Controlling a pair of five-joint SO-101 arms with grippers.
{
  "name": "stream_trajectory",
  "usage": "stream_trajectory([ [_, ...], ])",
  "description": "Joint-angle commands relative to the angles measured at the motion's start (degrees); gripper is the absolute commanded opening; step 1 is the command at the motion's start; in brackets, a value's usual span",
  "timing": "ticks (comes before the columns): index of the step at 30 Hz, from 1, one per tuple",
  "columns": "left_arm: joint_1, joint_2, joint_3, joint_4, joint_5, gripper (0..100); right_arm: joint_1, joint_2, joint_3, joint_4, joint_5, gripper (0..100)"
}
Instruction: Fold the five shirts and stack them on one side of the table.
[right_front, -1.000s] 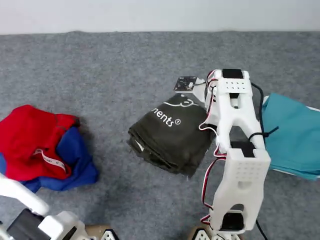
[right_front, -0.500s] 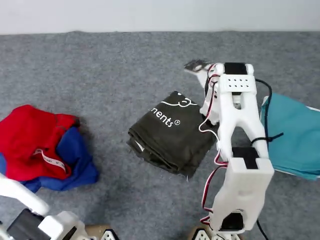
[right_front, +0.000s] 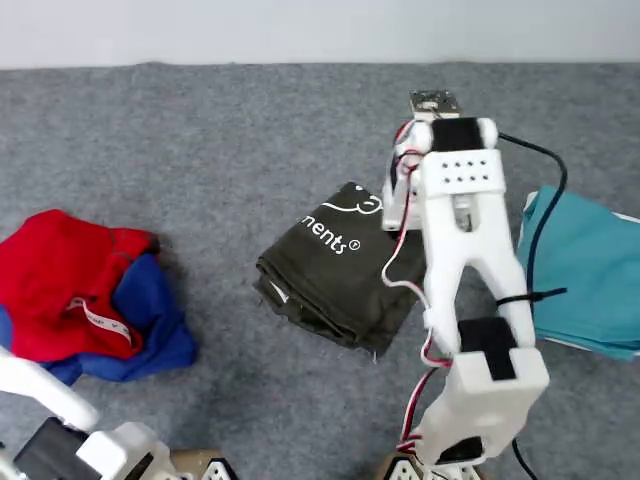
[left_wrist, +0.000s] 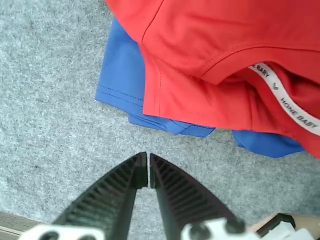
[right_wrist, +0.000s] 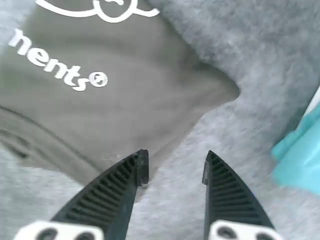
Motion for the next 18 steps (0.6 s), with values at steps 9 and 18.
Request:
stream_trajectory([
  [9,0.53,-2.73,-0.75,0.0,-0.62,2,-11.03,-2.07,6.15,-4.0,-29.27,52.6],
  [18,0.53,-2.55,-0.57,0.0,-0.62,2,-7.96,13.41,6.24,-17.89,-36.4,52.6],
])
